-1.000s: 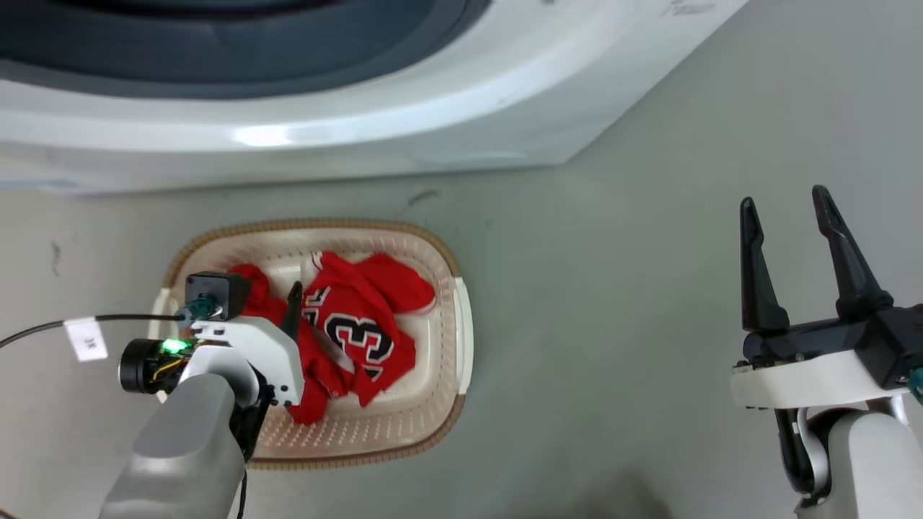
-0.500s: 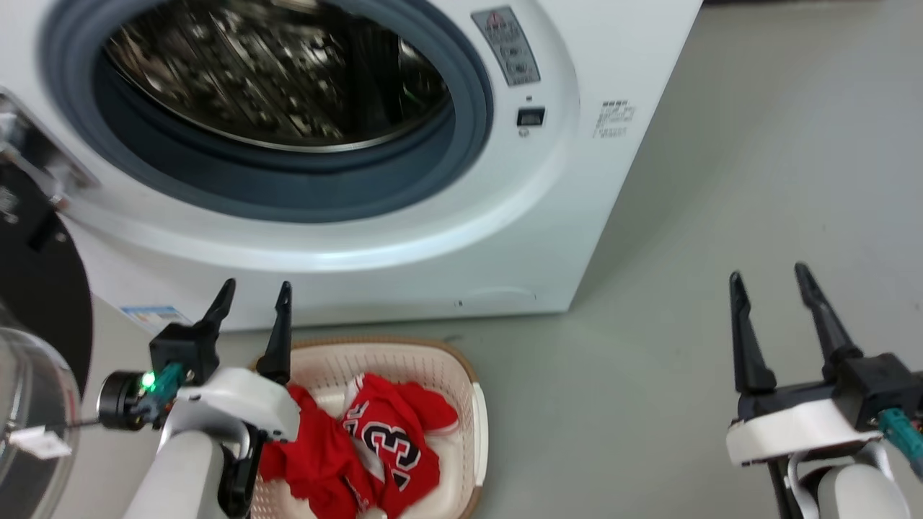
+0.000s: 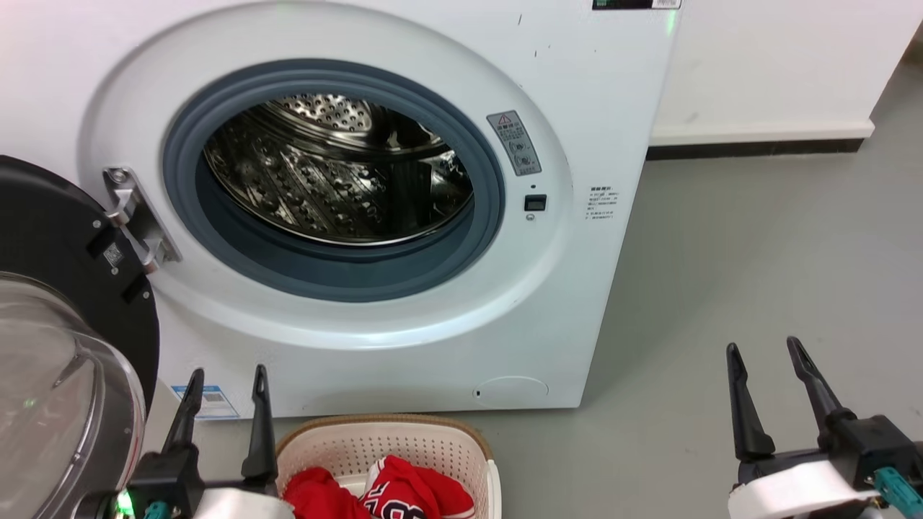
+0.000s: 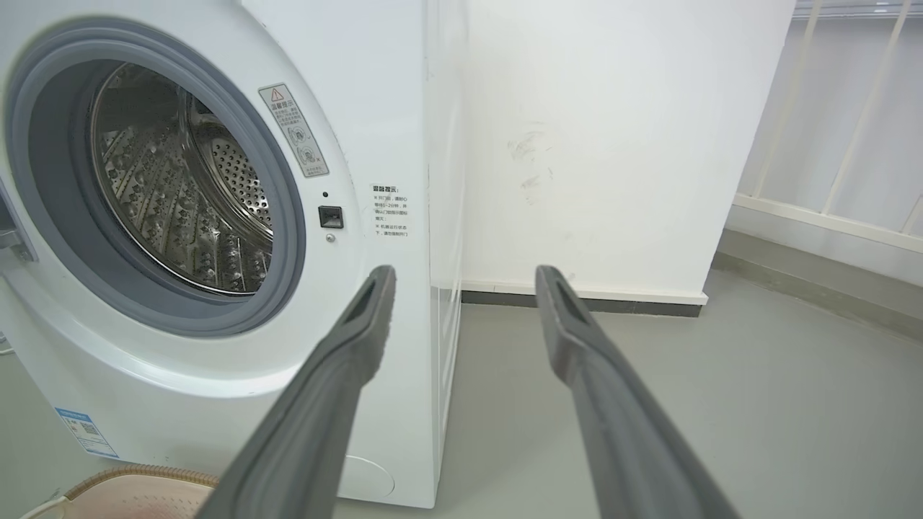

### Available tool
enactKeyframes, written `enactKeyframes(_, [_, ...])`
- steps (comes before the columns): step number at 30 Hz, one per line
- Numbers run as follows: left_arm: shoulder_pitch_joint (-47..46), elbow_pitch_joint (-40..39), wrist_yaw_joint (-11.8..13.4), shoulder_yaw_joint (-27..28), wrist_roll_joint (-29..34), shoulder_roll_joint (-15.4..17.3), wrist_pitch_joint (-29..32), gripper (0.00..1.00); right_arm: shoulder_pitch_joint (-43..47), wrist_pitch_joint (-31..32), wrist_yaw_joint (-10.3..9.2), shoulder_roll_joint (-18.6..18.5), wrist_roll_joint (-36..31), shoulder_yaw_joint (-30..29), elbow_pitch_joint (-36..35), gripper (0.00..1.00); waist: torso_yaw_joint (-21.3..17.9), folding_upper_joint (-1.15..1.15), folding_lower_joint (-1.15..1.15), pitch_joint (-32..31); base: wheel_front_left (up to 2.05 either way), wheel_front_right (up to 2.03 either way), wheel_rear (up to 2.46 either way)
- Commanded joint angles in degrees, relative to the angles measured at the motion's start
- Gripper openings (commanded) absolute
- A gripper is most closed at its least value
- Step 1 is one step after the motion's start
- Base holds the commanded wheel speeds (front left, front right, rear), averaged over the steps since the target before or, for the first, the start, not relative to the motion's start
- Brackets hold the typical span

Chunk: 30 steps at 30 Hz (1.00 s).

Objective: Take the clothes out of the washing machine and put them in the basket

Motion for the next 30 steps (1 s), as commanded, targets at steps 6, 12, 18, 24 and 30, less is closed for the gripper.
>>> enactKeyframes(6, [4.46, -2.71, -0.41, 1.71, 2.14, -2.13, -0.15, 1.00, 2.61, -0.11, -0.06, 0.00, 1.18, -0.24, -0.73, 1.00, 0.41, -0.01, 0.02, -2.29, 0.00, 0.00, 0.00])
enactKeyframes(12, [5.58, -1.32, -0.88, 1.25, 4.32, -2.79, -0.15, 1.00, 3.50, -0.11, -0.06, 0.00, 1.61, -0.19, -0.67, 1.00, 0.43, -0.01, 0.02, -2.94, 0.00, 0.00, 0.00])
enactKeyframes(18, [5.26, -1.09, -1.31, 1.71, 5.13, -3.12, -0.15, 1.00, 3.13, -0.11, -0.06, 0.00, 1.80, -0.08, -0.87, 1.00, 0.24, -0.01, 0.02, -3.02, 0.00, 0.00, 0.00])
enactKeyframes(24, [5.19, -1.08, -1.37, 2.42, 5.59, -3.24, -0.15, 1.00, 2.86, -0.11, -0.06, 0.00, 1.87, 0.10, -0.88, 1.00, 0.06, -0.01, 0.02, -2.94, 0.00, 0.00, 0.00])
enactKeyframes(30, [5.22, -0.79, -1.57, 2.87, 5.67, -3.50, -0.15, 1.00, 2.71, -0.11, -0.06, 0.00, 1.58, 0.24, -0.61, 1.00, -0.14, -0.01, 0.02, -2.76, 0.00, 0.00, 0.00])
